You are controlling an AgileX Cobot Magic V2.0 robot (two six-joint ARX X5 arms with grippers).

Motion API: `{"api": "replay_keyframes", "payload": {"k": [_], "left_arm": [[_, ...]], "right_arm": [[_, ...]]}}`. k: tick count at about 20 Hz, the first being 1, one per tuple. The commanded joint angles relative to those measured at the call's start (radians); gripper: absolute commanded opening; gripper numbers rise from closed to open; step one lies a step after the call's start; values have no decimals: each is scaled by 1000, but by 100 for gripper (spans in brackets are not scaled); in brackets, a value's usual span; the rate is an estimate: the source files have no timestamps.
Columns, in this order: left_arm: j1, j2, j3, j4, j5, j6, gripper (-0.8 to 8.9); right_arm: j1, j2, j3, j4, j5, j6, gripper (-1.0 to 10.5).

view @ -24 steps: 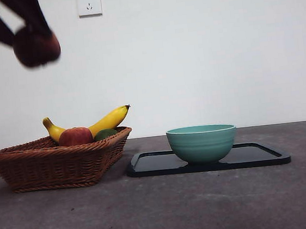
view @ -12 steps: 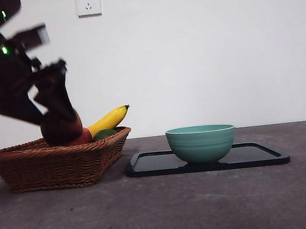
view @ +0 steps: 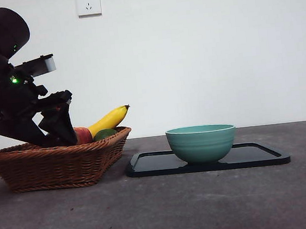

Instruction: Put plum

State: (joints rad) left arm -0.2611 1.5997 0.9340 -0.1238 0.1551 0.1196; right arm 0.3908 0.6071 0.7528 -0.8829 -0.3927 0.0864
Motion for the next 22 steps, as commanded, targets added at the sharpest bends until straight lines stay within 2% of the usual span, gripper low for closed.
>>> {"api": "replay_keyframes", "payload": {"k": [1,7,11,17,22], "left_arm": [[-1,27,10,11,-3,23,299],[-1,45,10,-40,-2,37,314],[-1,44,11,-41,-2,25,447],[-1,4,21,-41,-2,18,446],[-1,-129,25,-48,-2,9,444]], "right_arm": [[5,4,6,5,0,7,204],[4,4,6,7,0,7,204],[4,4,6,7,0,7,204],[5,4,6,7,0,7,204],[4,4,6,15,0,7,204]]}}
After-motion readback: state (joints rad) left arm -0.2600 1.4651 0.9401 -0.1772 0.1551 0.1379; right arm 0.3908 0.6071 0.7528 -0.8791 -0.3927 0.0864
